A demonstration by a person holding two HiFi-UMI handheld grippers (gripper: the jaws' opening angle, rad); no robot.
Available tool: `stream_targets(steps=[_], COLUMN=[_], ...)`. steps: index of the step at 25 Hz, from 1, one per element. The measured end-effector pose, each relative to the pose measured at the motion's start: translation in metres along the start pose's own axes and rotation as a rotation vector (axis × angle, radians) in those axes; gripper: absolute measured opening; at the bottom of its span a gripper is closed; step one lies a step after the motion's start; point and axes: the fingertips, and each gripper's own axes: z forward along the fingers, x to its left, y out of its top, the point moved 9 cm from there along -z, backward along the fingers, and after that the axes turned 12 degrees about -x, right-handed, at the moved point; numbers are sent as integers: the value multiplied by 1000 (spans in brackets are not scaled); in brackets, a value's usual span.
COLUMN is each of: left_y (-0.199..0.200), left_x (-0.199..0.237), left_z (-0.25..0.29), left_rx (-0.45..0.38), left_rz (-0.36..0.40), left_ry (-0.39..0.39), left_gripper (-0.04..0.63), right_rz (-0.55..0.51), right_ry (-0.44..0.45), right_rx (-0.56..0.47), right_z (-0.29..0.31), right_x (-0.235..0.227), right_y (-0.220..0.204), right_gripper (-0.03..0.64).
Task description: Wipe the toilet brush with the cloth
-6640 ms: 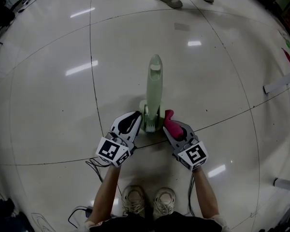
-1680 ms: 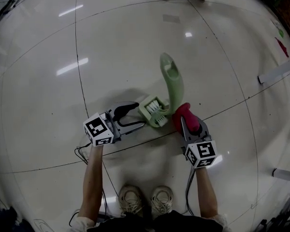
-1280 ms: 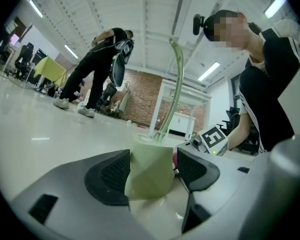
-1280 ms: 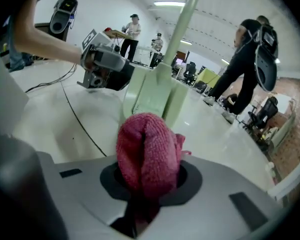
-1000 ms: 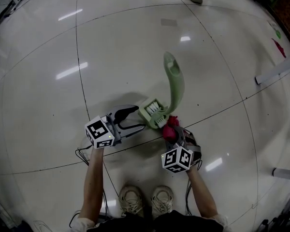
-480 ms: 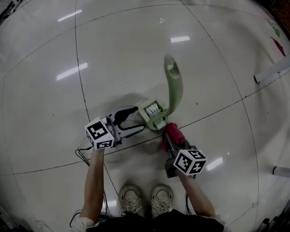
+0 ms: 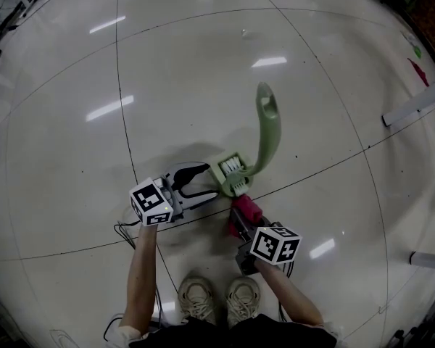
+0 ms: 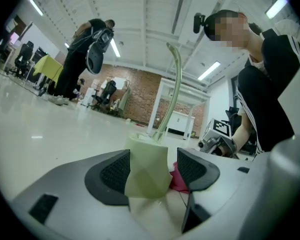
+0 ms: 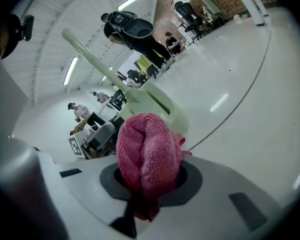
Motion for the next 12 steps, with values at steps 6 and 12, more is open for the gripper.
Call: stream_targets(steps=[6, 12], left_y=[9, 15], left_x=[2, 8], left_z=[4, 9], left_rx=[-35, -56], left_rz=[18, 36], left_ry=[3, 7], left_gripper=[288, 288], right_rz=[-23, -140], right_ry=[-20, 45], right_rx=[-28, -40], right_z=[-19, -23], right_x=[11, 30], right_y=[-2, -4], right_gripper=[69, 69])
